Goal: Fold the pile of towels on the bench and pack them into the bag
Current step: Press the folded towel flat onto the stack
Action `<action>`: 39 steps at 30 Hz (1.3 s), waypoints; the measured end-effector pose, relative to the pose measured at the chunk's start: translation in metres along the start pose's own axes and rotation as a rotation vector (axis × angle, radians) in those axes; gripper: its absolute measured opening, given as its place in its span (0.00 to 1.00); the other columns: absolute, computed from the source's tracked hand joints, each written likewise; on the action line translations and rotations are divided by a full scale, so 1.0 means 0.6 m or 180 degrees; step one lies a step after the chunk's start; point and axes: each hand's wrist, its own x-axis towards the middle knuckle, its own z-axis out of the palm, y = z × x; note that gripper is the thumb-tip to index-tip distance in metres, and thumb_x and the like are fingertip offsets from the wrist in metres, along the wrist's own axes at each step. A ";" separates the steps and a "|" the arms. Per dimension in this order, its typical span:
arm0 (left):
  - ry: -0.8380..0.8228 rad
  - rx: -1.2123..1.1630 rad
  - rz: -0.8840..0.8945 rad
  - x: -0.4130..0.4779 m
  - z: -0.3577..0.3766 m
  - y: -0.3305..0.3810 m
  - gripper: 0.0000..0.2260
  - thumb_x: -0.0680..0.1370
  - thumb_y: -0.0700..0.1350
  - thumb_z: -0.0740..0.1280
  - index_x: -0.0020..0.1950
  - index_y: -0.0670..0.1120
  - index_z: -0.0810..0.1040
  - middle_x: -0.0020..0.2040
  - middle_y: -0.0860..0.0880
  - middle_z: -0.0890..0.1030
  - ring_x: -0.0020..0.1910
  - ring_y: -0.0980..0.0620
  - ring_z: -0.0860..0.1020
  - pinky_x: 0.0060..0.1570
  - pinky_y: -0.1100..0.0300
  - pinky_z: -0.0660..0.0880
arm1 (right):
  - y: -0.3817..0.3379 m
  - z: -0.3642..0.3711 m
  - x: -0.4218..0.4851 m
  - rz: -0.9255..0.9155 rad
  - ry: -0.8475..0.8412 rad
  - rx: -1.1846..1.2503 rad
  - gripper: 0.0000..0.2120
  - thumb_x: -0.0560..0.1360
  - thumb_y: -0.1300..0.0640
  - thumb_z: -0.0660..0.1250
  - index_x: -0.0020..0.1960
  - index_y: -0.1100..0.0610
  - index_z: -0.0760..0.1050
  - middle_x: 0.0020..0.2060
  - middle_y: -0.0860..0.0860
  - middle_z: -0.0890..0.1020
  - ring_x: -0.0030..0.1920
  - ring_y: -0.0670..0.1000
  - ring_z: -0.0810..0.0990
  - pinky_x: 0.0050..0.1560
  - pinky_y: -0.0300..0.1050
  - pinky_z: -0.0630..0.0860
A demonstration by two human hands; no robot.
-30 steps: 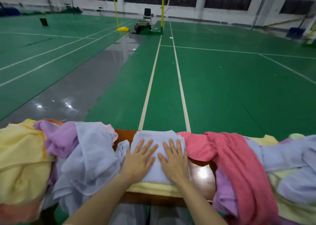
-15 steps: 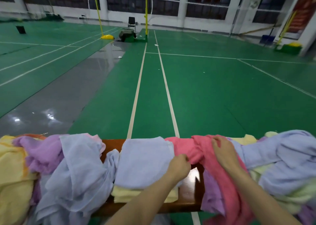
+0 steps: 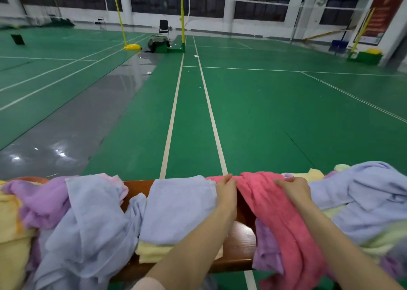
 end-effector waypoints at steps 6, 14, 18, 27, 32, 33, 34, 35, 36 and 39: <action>-0.0495 -0.0809 0.0154 0.002 0.000 0.089 0.09 0.74 0.32 0.67 0.47 0.43 0.69 0.42 0.42 0.74 0.34 0.51 0.75 0.30 0.61 0.74 | -0.045 -0.004 0.003 -0.0014 -0.0215 0.1287 0.11 0.73 0.66 0.67 0.55 0.67 0.77 0.51 0.58 0.80 0.49 0.55 0.76 0.54 0.50 0.74; -0.1265 -0.0244 0.0943 -0.039 -0.046 0.185 0.15 0.73 0.27 0.64 0.54 0.43 0.75 0.46 0.46 0.76 0.36 0.54 0.76 0.38 0.64 0.76 | -0.167 0.028 -0.042 -0.0822 -0.1015 0.1985 0.12 0.75 0.66 0.64 0.58 0.65 0.74 0.47 0.57 0.80 0.43 0.50 0.78 0.51 0.42 0.76; -0.1266 0.0005 0.1769 -0.051 -0.084 0.235 0.16 0.72 0.27 0.66 0.53 0.45 0.76 0.47 0.50 0.79 0.40 0.59 0.78 0.45 0.66 0.75 | -0.231 0.052 -0.078 -0.1121 -0.1512 0.2315 0.05 0.76 0.66 0.63 0.49 0.59 0.76 0.42 0.54 0.80 0.34 0.44 0.80 0.41 0.37 0.78; -0.0538 0.0242 0.2179 -0.056 -0.179 0.289 0.12 0.73 0.32 0.67 0.50 0.47 0.78 0.31 0.51 0.75 0.32 0.57 0.72 0.37 0.66 0.71 | -0.327 0.101 -0.156 -0.1739 -0.2273 0.1901 0.08 0.74 0.67 0.64 0.46 0.55 0.77 0.38 0.50 0.82 0.32 0.43 0.79 0.37 0.34 0.76; -0.0157 0.1827 0.2665 -0.034 -0.260 0.276 0.20 0.69 0.41 0.74 0.59 0.54 0.76 0.42 0.53 0.74 0.39 0.63 0.70 0.43 0.70 0.67 | -0.294 0.131 -0.180 -0.1449 -0.3041 0.1353 0.07 0.74 0.68 0.64 0.45 0.59 0.79 0.33 0.47 0.84 0.33 0.43 0.81 0.38 0.32 0.76; -0.0418 0.2215 0.2614 -0.029 -0.272 0.274 0.23 0.69 0.43 0.75 0.61 0.57 0.73 0.51 0.53 0.75 0.48 0.62 0.72 0.51 0.71 0.66 | -0.289 0.133 -0.182 -0.1410 -0.3128 0.1276 0.07 0.74 0.68 0.64 0.45 0.59 0.79 0.33 0.48 0.84 0.33 0.43 0.81 0.38 0.32 0.76; -0.0740 0.2555 0.2514 -0.027 -0.282 0.272 0.24 0.69 0.44 0.75 0.62 0.57 0.72 0.58 0.52 0.74 0.56 0.60 0.71 0.58 0.69 0.64 | -0.286 0.134 -0.184 -0.1376 -0.3186 0.1216 0.07 0.74 0.68 0.64 0.45 0.59 0.79 0.33 0.48 0.84 0.33 0.43 0.81 0.38 0.32 0.77; -0.1040 0.2799 0.2407 -0.024 -0.289 0.270 0.22 0.69 0.45 0.75 0.61 0.55 0.74 0.61 0.52 0.73 0.60 0.59 0.70 0.62 0.67 0.63 | -0.285 0.135 -0.185 -0.1354 -0.3224 0.1167 0.06 0.74 0.68 0.65 0.45 0.60 0.79 0.33 0.49 0.84 0.33 0.43 0.81 0.38 0.33 0.77; -0.1245 0.2923 0.2304 -0.021 -0.294 0.267 0.20 0.68 0.46 0.74 0.59 0.52 0.78 0.61 0.52 0.75 0.60 0.58 0.72 0.62 0.65 0.64 | -0.284 0.134 -0.186 -0.1344 -0.3261 0.1110 0.06 0.74 0.67 0.65 0.45 0.60 0.79 0.33 0.49 0.84 0.33 0.43 0.82 0.37 0.33 0.77; -0.1407 0.2843 0.2039 -0.015 -0.295 0.256 0.21 0.65 0.50 0.73 0.53 0.40 0.81 0.50 0.46 0.82 0.50 0.50 0.78 0.55 0.58 0.74 | -0.278 0.127 -0.185 -0.1371 -0.3453 0.0781 0.06 0.73 0.67 0.65 0.45 0.59 0.80 0.34 0.49 0.84 0.34 0.44 0.82 0.37 0.33 0.76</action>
